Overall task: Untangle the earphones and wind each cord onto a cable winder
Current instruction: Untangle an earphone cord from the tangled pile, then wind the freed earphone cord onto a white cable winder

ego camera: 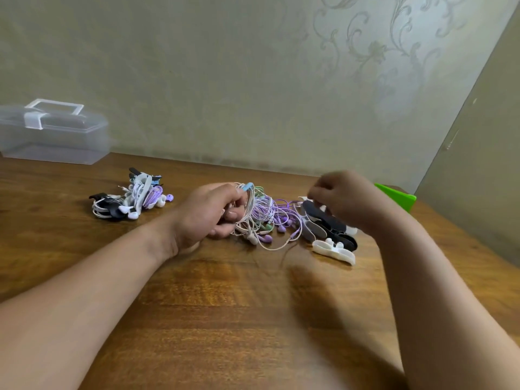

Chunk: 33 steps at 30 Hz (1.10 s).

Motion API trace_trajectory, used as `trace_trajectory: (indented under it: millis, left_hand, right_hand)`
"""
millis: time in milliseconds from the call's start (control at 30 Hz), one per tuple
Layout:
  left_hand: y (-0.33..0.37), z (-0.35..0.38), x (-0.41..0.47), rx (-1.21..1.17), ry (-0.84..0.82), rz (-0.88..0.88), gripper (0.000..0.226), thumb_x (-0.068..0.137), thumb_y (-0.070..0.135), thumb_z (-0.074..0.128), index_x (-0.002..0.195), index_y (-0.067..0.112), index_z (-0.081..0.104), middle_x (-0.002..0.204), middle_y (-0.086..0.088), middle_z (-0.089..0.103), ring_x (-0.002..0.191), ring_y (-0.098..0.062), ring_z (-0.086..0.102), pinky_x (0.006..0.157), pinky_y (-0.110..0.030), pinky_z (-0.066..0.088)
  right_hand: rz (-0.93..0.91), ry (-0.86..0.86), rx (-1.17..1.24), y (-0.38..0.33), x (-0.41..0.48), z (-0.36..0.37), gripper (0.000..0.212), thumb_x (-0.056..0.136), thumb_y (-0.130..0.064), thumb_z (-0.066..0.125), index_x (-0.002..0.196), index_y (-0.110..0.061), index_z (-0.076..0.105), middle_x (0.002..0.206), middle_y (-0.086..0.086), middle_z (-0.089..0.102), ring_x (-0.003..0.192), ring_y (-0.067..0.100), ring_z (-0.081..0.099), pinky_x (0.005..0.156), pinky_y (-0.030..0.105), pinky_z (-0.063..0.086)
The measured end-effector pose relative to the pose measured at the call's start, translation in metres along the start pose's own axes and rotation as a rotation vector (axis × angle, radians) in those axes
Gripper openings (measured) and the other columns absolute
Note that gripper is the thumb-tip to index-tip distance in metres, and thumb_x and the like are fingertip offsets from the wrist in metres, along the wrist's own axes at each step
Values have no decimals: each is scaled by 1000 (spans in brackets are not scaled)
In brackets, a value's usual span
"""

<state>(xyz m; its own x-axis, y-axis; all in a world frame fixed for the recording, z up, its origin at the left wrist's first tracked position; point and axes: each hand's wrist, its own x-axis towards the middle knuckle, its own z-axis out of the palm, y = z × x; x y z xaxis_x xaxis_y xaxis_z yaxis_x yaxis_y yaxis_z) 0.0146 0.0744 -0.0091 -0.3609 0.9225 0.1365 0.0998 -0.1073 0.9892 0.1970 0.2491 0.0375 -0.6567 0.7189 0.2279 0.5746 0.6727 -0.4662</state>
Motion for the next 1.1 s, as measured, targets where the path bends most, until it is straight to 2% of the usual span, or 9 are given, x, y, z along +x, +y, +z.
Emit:
trace_trajectory:
  millis: [133, 267, 367, 533, 700, 767, 867, 967, 1100]
  left_hand:
    - [-1, 6, -2, -29, -34, -17, 28, 105, 12, 36, 78, 10, 44, 64, -2, 36, 44, -10, 22, 43, -24, 11]
    - [-2, 8, -3, -48, -68, -26, 30, 105, 14, 35, 77, 11, 44, 64, -2, 35, 44, -11, 19, 43, -24, 10]
    - [-4, 5, -2, -98, -116, -33, 27, 104, 16, 34, 79, 12, 45, 65, -2, 32, 44, -11, 17, 45, -27, 7]
    - [-7, -1, 0, -168, -157, -29, 17, 93, 25, 46, 80, 15, 48, 66, -2, 32, 43, -11, 17, 47, -29, 7]
    - [-7, -1, 1, -177, -173, -40, 24, 102, 20, 37, 81, 15, 46, 67, -2, 30, 44, -11, 17, 47, -29, 7]
    - [-6, -2, 1, -205, -174, -48, 24, 102, 20, 35, 81, 15, 46, 67, -2, 29, 43, -10, 16, 48, -30, 6]
    - [-6, -3, 2, -277, -163, -52, 25, 102, 21, 33, 81, 15, 44, 66, -1, 29, 41, -9, 16, 50, -32, 4]
    - [-6, -4, 4, -340, -120, -18, 26, 102, 22, 31, 80, 16, 42, 65, -1, 28, 41, -9, 15, 44, -28, 6]
    - [-3, -12, 5, -406, -56, 12, 26, 100, 24, 31, 78, 18, 41, 64, 0, 29, 43, -10, 14, 36, -20, 12]
  right_hand:
    - [33, -130, -227, 18, -26, -8, 16, 95, -14, 66, 97, -20, 81, 90, 2, 76, 87, 24, 70, 77, 35, 56]
    - [28, -278, -379, 24, -37, 1, 28, 96, -17, 68, 119, -30, 78, 99, -6, 65, 91, 17, 62, 73, 25, 46]
    - [27, -296, -406, 29, -35, 9, 30, 98, -25, 67, 127, -33, 74, 104, -5, 64, 94, 17, 60, 75, 27, 46]
    - [-46, -264, -442, 31, -38, 10, 18, 95, -44, 71, 111, -34, 71, 109, -4, 56, 99, 18, 57, 77, 32, 47]
    - [4, -299, -390, 34, -48, 11, 11, 94, -32, 70, 101, -34, 61, 100, -8, 62, 85, 13, 56, 66, 31, 44]
    - [-35, -212, -272, 30, -51, 11, 10, 94, -28, 71, 96, -28, 62, 92, -4, 65, 81, 16, 60, 65, 33, 45]
    - [-71, -118, 341, 10, -50, 13, 20, 92, -19, 79, 93, -11, 61, 76, 4, 66, 64, 17, 57, 56, 30, 44]
    - [-95, -241, 841, -18, -39, 23, 18, 96, -17, 72, 98, -5, 59, 75, 10, 63, 60, 17, 55, 50, 26, 39]
    - [-76, -395, 1112, -47, -18, 40, 14, 100, -24, 64, 98, -10, 61, 85, 11, 63, 66, 16, 60, 48, 22, 40]
